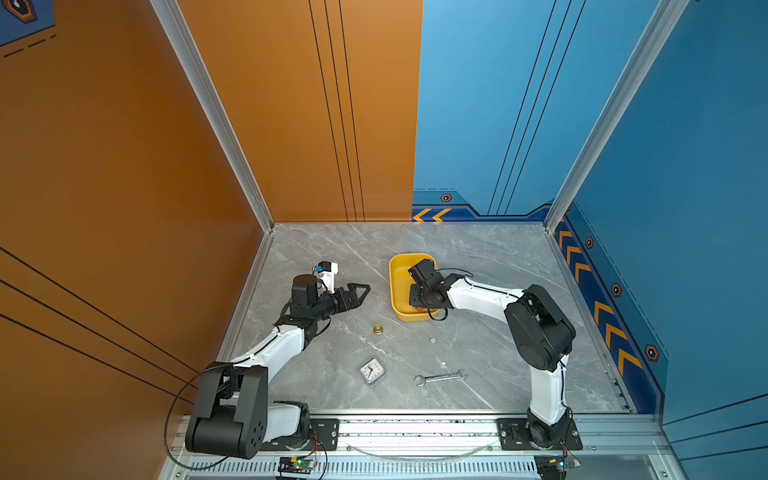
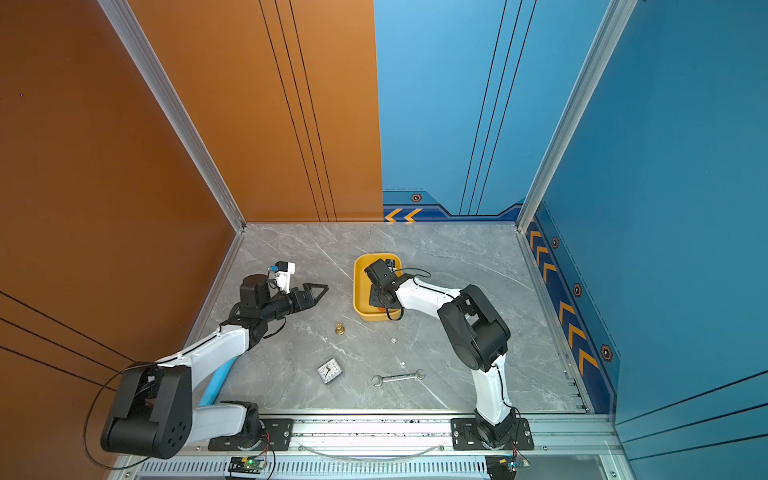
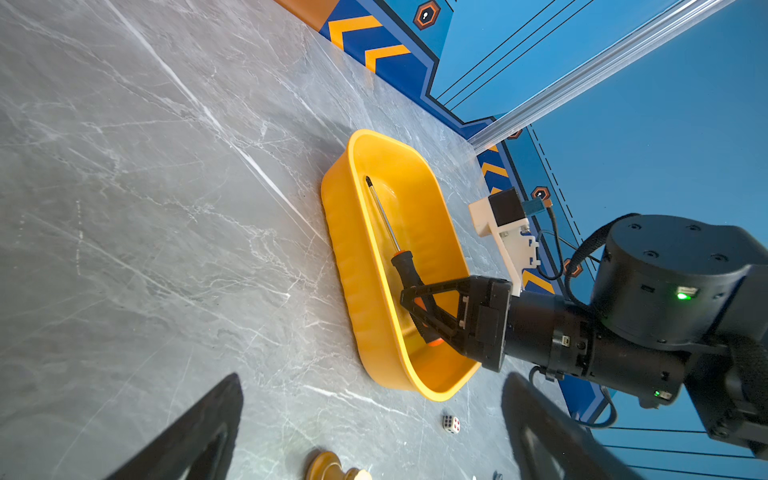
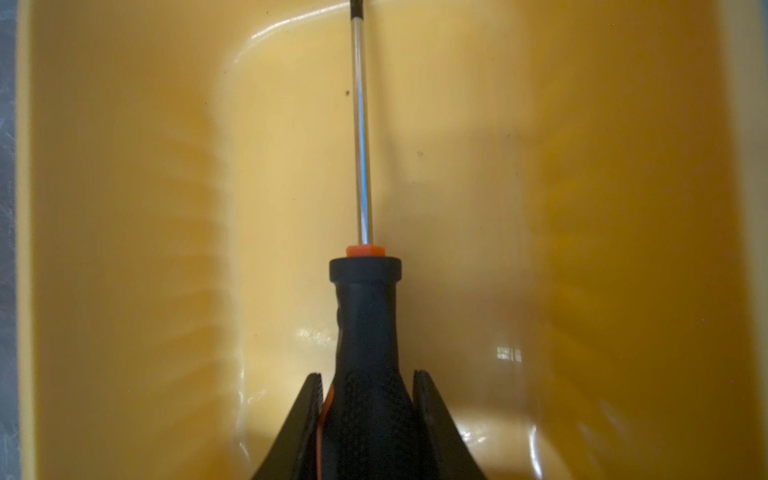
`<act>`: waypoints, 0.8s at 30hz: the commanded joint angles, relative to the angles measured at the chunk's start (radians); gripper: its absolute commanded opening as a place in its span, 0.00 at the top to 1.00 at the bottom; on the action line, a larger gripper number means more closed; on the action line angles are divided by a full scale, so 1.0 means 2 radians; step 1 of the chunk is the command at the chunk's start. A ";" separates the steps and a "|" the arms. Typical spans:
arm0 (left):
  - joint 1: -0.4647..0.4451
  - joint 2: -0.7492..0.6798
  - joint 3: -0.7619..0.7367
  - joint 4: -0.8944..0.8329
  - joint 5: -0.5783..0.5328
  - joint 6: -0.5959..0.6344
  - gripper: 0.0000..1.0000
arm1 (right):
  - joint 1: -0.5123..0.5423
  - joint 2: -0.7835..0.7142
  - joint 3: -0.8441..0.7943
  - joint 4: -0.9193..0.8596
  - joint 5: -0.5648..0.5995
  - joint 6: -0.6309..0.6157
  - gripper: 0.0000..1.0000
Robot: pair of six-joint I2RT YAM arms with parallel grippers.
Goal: Put the screwdriver in the bin
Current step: 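Lower the screwdriver into the yellow bin with the right gripper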
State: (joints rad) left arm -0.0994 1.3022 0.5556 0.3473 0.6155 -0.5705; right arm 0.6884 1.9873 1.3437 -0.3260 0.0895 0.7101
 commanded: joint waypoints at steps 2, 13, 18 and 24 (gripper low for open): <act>0.001 0.000 -0.008 0.005 0.015 -0.005 0.02 | 0.003 0.016 0.023 -0.020 0.024 -0.008 1.00; 0.004 -0.003 -0.013 0.005 0.017 -0.002 0.02 | 0.003 0.026 0.029 -0.030 0.026 -0.009 0.93; 0.005 -0.005 -0.014 0.005 0.017 -0.003 0.02 | 0.003 0.029 0.029 -0.033 0.027 -0.010 0.89; 0.005 -0.006 -0.015 0.006 0.018 -0.004 0.02 | 0.003 0.031 0.029 -0.037 0.029 -0.012 0.73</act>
State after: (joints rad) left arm -0.0967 1.3018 0.5423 0.3477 0.6304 -0.5705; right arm 0.6884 2.0350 1.3823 -0.3672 0.1104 0.7029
